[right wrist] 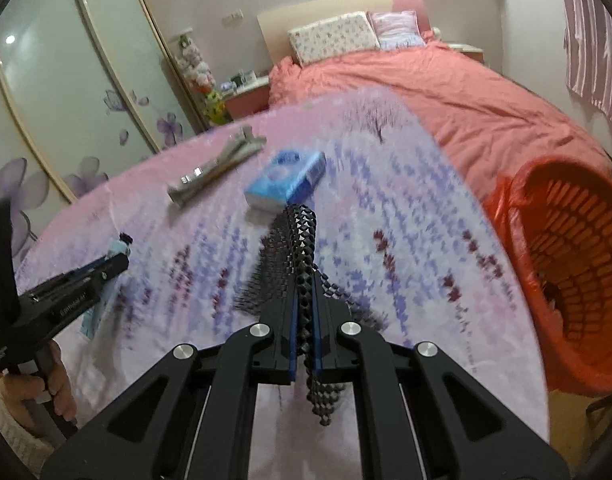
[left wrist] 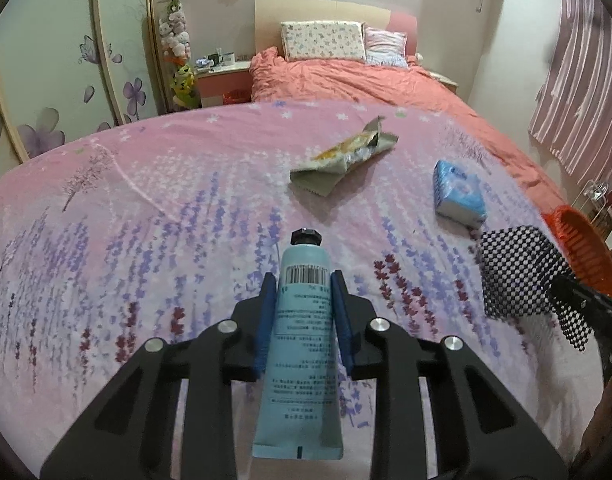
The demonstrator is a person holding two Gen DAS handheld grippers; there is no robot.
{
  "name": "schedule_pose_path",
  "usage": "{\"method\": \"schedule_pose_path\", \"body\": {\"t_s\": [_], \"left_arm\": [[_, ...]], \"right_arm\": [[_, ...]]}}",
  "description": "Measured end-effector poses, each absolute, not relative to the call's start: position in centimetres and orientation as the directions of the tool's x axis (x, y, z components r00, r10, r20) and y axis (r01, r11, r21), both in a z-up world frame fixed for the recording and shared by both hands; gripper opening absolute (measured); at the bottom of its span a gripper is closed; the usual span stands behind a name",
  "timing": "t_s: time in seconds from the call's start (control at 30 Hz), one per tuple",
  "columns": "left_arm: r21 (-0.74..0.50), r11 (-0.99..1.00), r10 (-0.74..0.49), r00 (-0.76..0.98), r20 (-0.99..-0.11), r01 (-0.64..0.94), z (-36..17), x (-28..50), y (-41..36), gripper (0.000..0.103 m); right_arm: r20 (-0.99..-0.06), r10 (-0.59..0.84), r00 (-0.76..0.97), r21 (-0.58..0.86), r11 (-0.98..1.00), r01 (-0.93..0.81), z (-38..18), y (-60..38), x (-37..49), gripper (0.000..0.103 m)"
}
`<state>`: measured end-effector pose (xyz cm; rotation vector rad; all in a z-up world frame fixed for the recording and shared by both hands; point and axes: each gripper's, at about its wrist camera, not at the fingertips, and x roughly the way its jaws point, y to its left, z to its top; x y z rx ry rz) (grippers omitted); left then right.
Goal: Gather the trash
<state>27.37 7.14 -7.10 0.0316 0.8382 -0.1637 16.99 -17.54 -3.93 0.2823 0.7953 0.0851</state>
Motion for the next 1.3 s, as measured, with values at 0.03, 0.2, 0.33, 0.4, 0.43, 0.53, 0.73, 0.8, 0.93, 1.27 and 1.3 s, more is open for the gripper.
{"method": "schedule_pose_path", "body": {"t_s": [0.03, 0.2, 0.33, 0.4, 0.43, 0.53, 0.73, 0.8, 0.93, 1.27, 1.3], "left_arm": [[-0.039, 0.987, -0.136, 0.661, -0.738, 0.159, -6.7, 27.2, 7.1, 0.028], [-0.051, 0.982, -0.166, 0.692, -0.703, 0.184, -4.0, 25.8, 6.4, 0.028], [-0.05, 0.976, -0.188, 0.711, -0.678, 0.211, -2.1, 24.7, 5.4, 0.028], [-0.047, 0.973, -0.2, 0.719, -0.665, 0.227, -1.1, 24.2, 4.6, 0.028], [-0.046, 0.971, -0.205, 0.722, -0.661, 0.233, -0.8, 24.0, 4.3, 0.028], [-0.043, 0.966, -0.221, 0.729, -0.648, 0.255, 0.3, 23.4, 3.0, 0.028], [-0.059, 0.95, -0.273, 0.724, -0.634, 0.307, 1.9, 22.5, 0.2, 0.028], [-0.069, 0.941, -0.298, 0.717, -0.631, 0.33, 2.3, 22.3, -1.0, 0.028], [-0.087, 0.919, -0.352, 0.698, -0.624, 0.385, 3.2, 21.8, -3.9, 0.028], [-0.133, 0.833, -0.492, 0.608, -0.623, 0.538, 3.5, 21.6, -13.9, 0.028], [-0.148, 0.818, -0.513, 0.589, -0.624, 0.555, 3.4, 21.6, -15.3, 0.028]], "right_arm": [[-0.679, 0.18, 0.712, 0.283, 0.959, 0.027, -3.1, -17.7, 16.7, 0.006], [-0.636, 0.162, 0.755, 0.274, 0.961, 0.025, -0.3, -18.5, 15.5, 0.006], [-0.612, 0.138, 0.778, 0.27, 0.962, 0.041, 1.4, -19.5, 14.7, 0.006], [-0.602, 0.129, 0.788, 0.268, 0.962, 0.048, 2.0, -19.9, 14.2, 0.006], [-0.597, 0.122, 0.793, 0.268, 0.962, 0.053, 2.2, -20.2, 13.8, 0.006], [-0.585, 0.108, 0.804, 0.266, 0.962, 0.064, 2.8, -21.1, 13.0, 0.006], [-0.561, 0.073, 0.824, 0.265, 0.96, 0.095, 3.8, -23.5, 11.6, 0.006], [-0.553, 0.057, 0.831, 0.261, 0.959, 0.108, 4.1, -24.2, 11.2, 0.006], [-0.54, 0.03, 0.841, 0.269, 0.953, 0.139, 4.4, -26.5, 10.5, 0.006], [-0.526, -0.061, 0.848, 0.278, 0.93, 0.239, 3.7, -33.7, 9.6, 0.006], [-0.527, -0.068, 0.847, 0.282, 0.926, 0.25, 3.4, -34.6, 9.7, 0.006]]}}
